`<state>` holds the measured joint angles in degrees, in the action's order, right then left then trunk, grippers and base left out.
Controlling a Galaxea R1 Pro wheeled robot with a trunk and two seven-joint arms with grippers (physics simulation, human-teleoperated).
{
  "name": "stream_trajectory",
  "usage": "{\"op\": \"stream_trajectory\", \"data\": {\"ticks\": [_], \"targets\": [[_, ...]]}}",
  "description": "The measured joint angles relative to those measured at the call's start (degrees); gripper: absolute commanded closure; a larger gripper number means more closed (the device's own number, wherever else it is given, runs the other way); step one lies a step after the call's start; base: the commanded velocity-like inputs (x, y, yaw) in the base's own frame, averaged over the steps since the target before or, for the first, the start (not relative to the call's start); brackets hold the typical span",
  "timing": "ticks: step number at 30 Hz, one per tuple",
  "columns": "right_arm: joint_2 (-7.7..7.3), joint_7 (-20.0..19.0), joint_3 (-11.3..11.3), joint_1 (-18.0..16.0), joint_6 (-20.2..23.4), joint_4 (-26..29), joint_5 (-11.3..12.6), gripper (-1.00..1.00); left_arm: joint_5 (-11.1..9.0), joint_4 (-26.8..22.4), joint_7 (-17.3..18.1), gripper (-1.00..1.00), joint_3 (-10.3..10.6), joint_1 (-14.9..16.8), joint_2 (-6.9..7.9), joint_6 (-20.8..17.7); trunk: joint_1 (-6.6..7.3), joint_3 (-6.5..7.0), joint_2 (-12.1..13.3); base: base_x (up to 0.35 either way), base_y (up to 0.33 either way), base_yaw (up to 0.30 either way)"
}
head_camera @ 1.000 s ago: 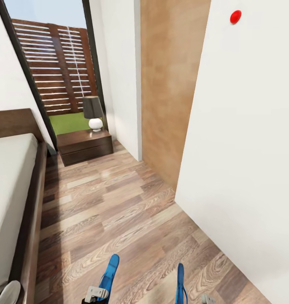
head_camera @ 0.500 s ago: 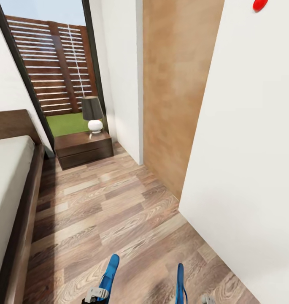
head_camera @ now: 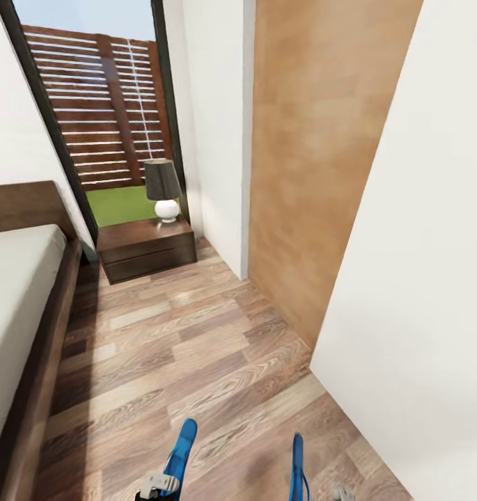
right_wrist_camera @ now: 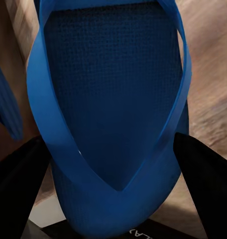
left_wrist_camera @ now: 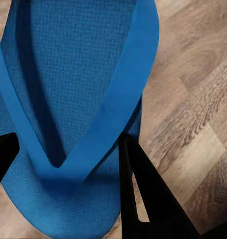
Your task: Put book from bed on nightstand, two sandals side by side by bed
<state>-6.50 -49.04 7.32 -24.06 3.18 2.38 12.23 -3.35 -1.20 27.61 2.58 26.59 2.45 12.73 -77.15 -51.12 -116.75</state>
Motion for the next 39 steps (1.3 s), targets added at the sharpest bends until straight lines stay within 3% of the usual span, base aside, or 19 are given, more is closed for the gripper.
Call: {"op": "stream_trajectory", "data": {"ticks": [8, 20, 39], "targets": [[0.0, 0.0, 0.0, 0.0, 0.0, 0.0, 0.0, 1.0, 0.0, 0.0, 0.0, 1.0, 0.0, 0.0, 0.06, 0.0, 0.0, 0.0, 0.0, 0.324, 0.0, 0.031], [0.0, 0.0, 0.0, 0.0, 0.0, 0.0, 0.0, 1.0, 0.0, 0.0, 0.0, 1.0, 0.0, 0.0, 0.05, 0.0, 0.0, 0.0, 0.0, 0.324, 0.0, 0.24], [0.0, 0.0, 0.0, 0.0, 0.0, 0.0, 0.0, 1.0, 0.0, 0.0, 0.0, 1.0, 0.0, 0.0, 0.03, 0.0, 0.0, 0.0, 0.0, 0.326, 0.0, 0.061]]}}
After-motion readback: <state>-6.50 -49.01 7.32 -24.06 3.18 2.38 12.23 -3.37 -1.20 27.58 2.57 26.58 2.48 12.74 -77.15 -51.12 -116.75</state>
